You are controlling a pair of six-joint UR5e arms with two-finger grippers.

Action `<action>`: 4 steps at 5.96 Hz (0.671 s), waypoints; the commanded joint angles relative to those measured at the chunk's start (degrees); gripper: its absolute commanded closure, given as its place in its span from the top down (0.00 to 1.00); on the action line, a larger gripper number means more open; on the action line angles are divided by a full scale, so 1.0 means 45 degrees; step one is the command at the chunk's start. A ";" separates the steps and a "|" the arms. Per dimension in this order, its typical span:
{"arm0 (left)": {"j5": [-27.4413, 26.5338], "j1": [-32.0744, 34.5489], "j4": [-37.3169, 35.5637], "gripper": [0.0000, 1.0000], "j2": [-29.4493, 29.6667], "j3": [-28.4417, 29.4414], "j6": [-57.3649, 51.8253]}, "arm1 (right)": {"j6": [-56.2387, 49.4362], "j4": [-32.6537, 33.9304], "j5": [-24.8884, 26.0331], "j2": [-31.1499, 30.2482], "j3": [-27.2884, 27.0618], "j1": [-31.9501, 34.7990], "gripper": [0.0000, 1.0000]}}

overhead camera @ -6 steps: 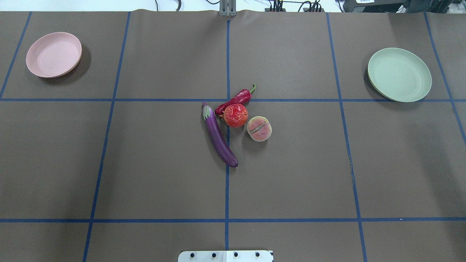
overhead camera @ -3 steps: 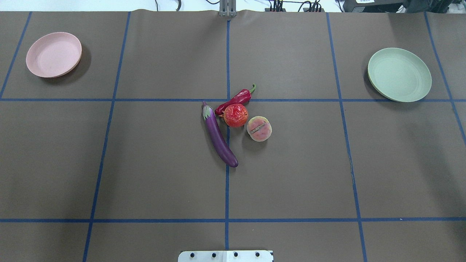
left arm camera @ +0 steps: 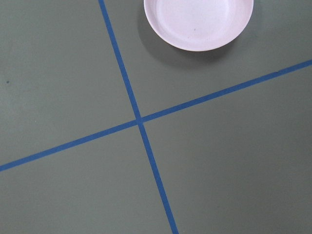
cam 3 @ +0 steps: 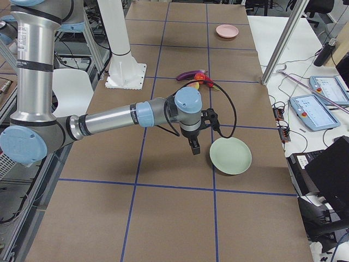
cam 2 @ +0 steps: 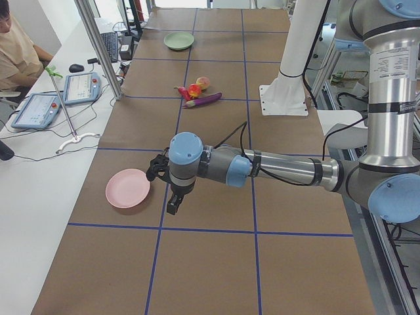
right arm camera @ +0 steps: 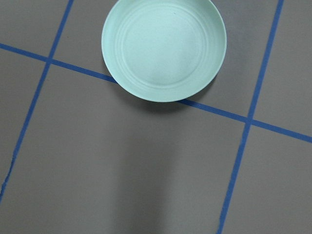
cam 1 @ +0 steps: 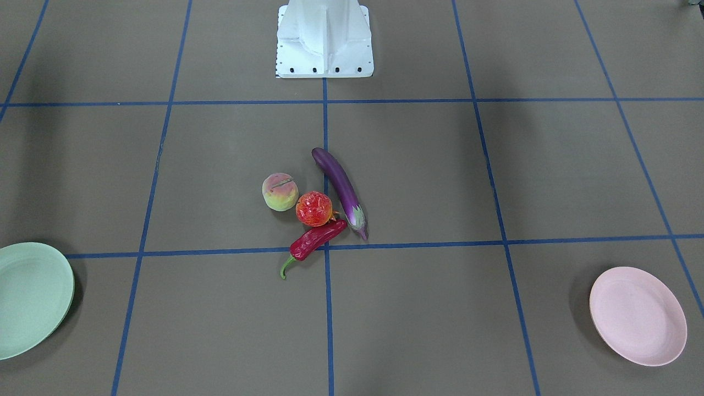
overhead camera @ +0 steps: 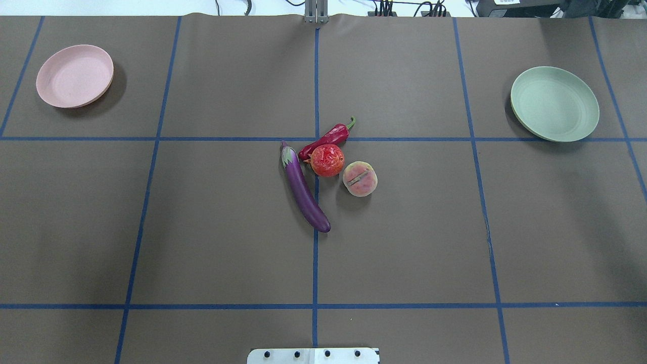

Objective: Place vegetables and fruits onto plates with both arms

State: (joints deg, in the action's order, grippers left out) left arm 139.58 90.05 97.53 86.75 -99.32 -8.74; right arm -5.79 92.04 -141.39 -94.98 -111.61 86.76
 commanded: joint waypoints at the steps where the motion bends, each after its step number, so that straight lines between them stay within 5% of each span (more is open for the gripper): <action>1: 0.1499 -0.0010 0.0103 1.00 0.0332 0.0878 -0.0030 | 0.0231 -0.0274 -0.0219 0.0637 0.0094 -0.0817 1.00; 4: 0.1503 -0.0010 0.0897 1.00 0.0293 0.0840 0.0009 | 0.3689 -0.2072 -0.0103 0.2541 0.0348 -0.3917 1.00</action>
State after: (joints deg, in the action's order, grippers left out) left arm 146.37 90.00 99.24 88.20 -95.56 -8.81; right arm 3.60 83.84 -142.02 -87.51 -110.36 74.08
